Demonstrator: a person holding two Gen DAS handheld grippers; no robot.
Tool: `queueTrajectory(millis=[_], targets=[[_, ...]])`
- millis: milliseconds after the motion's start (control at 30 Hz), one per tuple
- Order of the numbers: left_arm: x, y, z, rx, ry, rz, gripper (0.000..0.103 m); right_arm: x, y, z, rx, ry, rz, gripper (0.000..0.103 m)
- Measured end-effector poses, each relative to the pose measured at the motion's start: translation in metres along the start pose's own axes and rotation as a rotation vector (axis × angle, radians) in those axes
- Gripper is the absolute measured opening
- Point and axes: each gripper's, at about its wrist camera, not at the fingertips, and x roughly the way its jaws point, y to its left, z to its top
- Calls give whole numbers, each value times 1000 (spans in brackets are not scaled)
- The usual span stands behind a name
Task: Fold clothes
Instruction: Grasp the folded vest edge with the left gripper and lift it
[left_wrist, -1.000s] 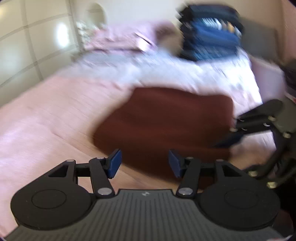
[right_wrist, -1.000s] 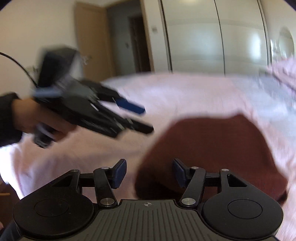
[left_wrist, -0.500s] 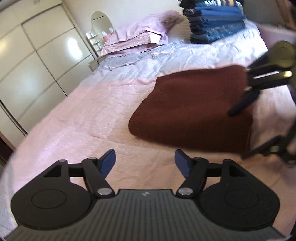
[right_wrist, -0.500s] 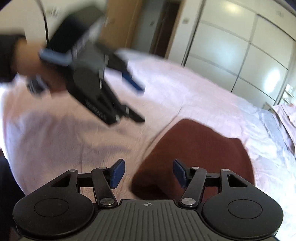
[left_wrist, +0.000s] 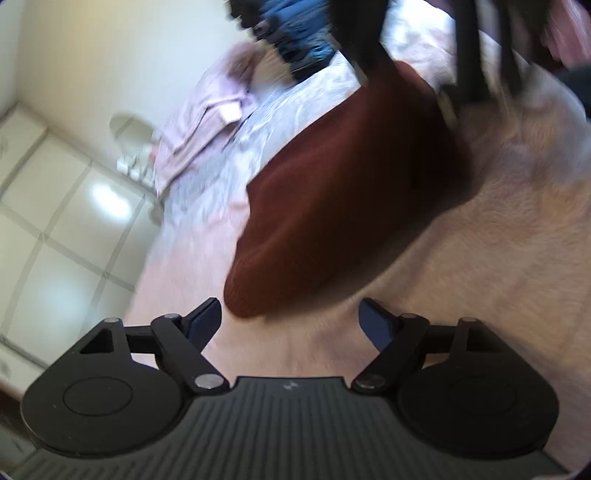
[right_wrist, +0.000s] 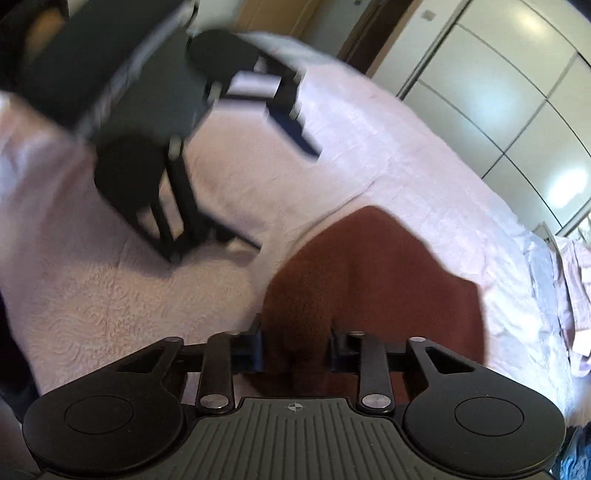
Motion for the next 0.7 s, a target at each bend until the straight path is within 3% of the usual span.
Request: queueTrajectory(millis=[133,267,333,400,500,700], targets=[[27,-11,17,148,-41,30,82,-47,-33,-19,66,-31,31,28],[50,-18,33,267,-64,69,81,-83,-40,-47,71,-30,55,28],[54,-22,35,310,-47,45,72,-97,-31,-58,64,-22,63,28],[55,-26,35,348,-28,24,51,-103,-24,-63,57,-24,62,28],[42,-27,30,336,7,-5,29,-95,-15,-66,35,-26,44,28],[17,-10,22,253,86,-12,22,-64,7,-64,16,-46,1,36]])
